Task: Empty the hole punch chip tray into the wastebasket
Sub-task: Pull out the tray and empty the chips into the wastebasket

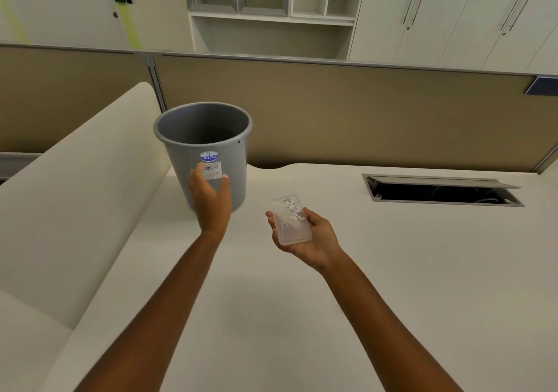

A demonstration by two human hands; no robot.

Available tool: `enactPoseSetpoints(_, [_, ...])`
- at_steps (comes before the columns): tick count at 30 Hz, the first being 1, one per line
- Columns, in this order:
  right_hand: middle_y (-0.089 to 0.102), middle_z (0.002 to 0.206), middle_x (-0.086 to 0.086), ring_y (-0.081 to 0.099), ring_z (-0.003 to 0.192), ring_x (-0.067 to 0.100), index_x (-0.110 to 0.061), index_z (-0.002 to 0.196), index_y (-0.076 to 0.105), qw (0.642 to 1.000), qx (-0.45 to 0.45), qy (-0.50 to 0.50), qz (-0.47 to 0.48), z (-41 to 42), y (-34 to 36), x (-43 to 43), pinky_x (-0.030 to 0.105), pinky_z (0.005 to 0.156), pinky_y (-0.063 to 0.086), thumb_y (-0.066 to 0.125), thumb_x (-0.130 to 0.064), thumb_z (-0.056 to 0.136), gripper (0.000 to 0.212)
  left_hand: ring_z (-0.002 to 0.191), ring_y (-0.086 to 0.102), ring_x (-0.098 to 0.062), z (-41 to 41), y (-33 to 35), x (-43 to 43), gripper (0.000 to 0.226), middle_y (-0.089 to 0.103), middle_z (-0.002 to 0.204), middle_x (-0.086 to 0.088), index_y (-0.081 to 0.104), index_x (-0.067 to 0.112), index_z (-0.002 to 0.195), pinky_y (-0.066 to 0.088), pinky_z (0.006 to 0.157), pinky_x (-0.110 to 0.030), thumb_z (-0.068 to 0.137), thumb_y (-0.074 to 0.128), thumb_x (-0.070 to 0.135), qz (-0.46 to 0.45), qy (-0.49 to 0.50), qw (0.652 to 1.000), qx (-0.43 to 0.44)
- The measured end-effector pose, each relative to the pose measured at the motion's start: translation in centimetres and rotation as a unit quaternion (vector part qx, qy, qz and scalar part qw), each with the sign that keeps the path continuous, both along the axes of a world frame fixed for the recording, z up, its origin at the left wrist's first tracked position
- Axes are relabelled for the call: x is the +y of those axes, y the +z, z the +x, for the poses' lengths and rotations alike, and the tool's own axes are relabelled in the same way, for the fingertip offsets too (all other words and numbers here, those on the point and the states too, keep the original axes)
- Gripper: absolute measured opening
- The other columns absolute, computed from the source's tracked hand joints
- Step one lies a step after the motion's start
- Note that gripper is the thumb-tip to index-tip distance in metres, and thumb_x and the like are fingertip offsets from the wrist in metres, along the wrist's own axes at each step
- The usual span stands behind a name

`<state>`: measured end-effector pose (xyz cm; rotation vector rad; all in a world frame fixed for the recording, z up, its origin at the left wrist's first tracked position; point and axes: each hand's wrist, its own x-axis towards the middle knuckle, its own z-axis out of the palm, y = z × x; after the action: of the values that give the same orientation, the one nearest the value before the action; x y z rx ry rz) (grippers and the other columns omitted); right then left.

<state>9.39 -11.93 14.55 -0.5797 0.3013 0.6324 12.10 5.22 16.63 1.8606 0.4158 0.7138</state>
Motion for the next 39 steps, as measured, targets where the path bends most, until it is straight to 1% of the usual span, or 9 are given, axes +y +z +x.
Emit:
enactPoseSetpoints(9, [0.057, 0.106, 0.025, 0.056, 0.094, 0.032, 0.002, 0.103, 0.053, 0.999, -0.035, 0.005, 0.01, 5.7, 4.2, 4.0, 0.038, 0.081, 0.044, 0.025, -0.027, 0.095, 0.042, 0.138, 0.029, -0.032, 5.8, 2.9, 6.1, 0.068, 0.023, 0.152, -0.018, 0.023, 0.005, 0.143, 0.038, 0.109, -0.044, 0.088, 0.058, 0.025, 0.067, 0.016, 0.997, 0.021])
enactPoseSetpoints(13, [0.055, 0.115, 0.022, 0.045, 0.126, 0.03, 0.002, 0.102, 0.054, 0.998, -0.06, 0.012, 0.013, 8.8, 5.7, 5.8, 0.037, 0.089, 0.041, 0.024, -0.026, 0.095, 0.041, 0.139, 0.026, -0.033, 8.3, 3.5, 7.9, 0.073, 0.019, 0.153, -0.019, 0.021, 0.003, 0.144, 0.036, 0.11, -0.045, 0.087, 0.06, 0.027, 0.088, 0.02, 0.995, 0.038])
enactPoseSetpoints(19, [0.058, 0.103, 0.022, 0.056, 0.097, 0.031, -0.002, 0.112, 0.047, 0.996, -0.087, 0.005, -0.003, 13.8, 7.9, 8.9, 0.037, 0.08, 0.046, 0.024, -0.027, 0.096, 0.038, 0.142, 0.016, -0.035, 11.6, 3.5, 9.2, 0.067, 0.011, 0.155, -0.021, 0.013, -0.002, 0.145, 0.028, 0.114, -0.047, 0.093, 0.048, 0.024, 0.097, 0.023, 0.991, 0.087])
enactPoseSetpoints(23, [0.046, 0.139, 0.021, 0.045, 0.126, 0.028, -0.002, 0.127, 0.044, 0.996, -0.088, 0.005, -0.025, 16.2, 9.0, 11.1, 0.035, 0.084, 0.044, 0.024, -0.026, 0.096, 0.044, 0.144, 0.008, -0.036, 12.8, 2.8, 9.6, 0.059, 0.007, 0.156, -0.022, 0.011, -0.004, 0.144, 0.02, 0.117, -0.046, 0.097, 0.038, 0.019, 0.108, 0.047, 0.985, 0.124])
enactPoseSetpoints(28, [0.038, 0.145, 0.019, 0.038, 0.134, 0.028, -0.002, 0.135, 0.039, 0.996, -0.078, -0.012, -0.034, 18.3, 10.7, 13.1, 0.034, 0.098, 0.04, 0.027, -0.023, 0.096, 0.046, 0.144, 0.011, -0.034, 13.3, 1.6, 9.9, 0.052, 0.008, 0.156, -0.02, 0.011, -0.004, 0.144, 0.024, 0.115, -0.04, 0.099, 0.03, 0.012, 0.081, 0.073, 0.989, 0.098])
enactPoseSetpoints(32, [0.04, 0.144, 0.018, 0.039, 0.131, 0.03, -0.004, 0.137, 0.037, 0.991, -0.07, -0.011, -0.118, 20.1, 11.5, 14.8, 0.038, 0.108, 0.034, 0.029, -0.024, 0.096, 0.046, 0.143, 0.016, -0.033, 13.4, 1.2, 10.0, 0.051, 0.01, 0.157, -0.018, 0.012, -0.003, 0.145, 0.027, 0.114, -0.038, 0.099, 0.028, 0.01, 0.068, 0.079, 0.991, 0.08])
enactPoseSetpoints(34, [0.04, 0.143, 0.018, 0.042, 0.128, 0.03, -0.004, 0.139, 0.034, 0.98, -0.078, 0.015, -0.183, 21.0, 11.3, 15.8, 0.038, 0.108, 0.034, 0.03, -0.025, 0.096, 0.048, 0.144, 0.009, -0.035, 13.6, 1.6, 10.4, 0.052, 0.009, 0.156, -0.021, 0.012, -0.005, 0.144, 0.017, 0.117, -0.041, 0.098, 0.028, 0.012, 0.131, 0.079, 0.983, 0.102])
enactPoseSetpoints(37, [0.052, 0.123, 0.018, 0.051, 0.094, 0.026, -0.005, 0.14, 0.035, 0.952, -0.109, 0.063, -0.28, 21.7, 10.8, 17.0, 0.036, 0.097, 0.038, 0.033, -0.026, 0.095, 0.049, 0.144, 0.005, -0.036, 14.3, 2.4, 11.5, 0.055, 0.011, 0.155, -0.024, 0.015, -0.008, 0.143, 0.008, 0.118, -0.043, 0.097, 0.031, 0.017, 0.258, 0.056, 0.955, 0.135])
enactPoseSetpoints(39, [0.054, 0.122, 0.017, 0.051, 0.096, 0.026, -0.005, 0.137, 0.038, 0.927, -0.133, 0.084, -0.341, 21.9, 10.5, 17.4, 0.036, 0.095, 0.039, 0.035, -0.026, 0.095, 0.048, 0.144, 0.005, -0.035, 14.6, 3.0, 11.9, 0.056, 0.011, 0.155, -0.024, 0.013, -0.007, 0.144, 0.008, 0.118, -0.042, 0.098, 0.031, 0.02, 0.29, 0.03, 0.942, 0.165])
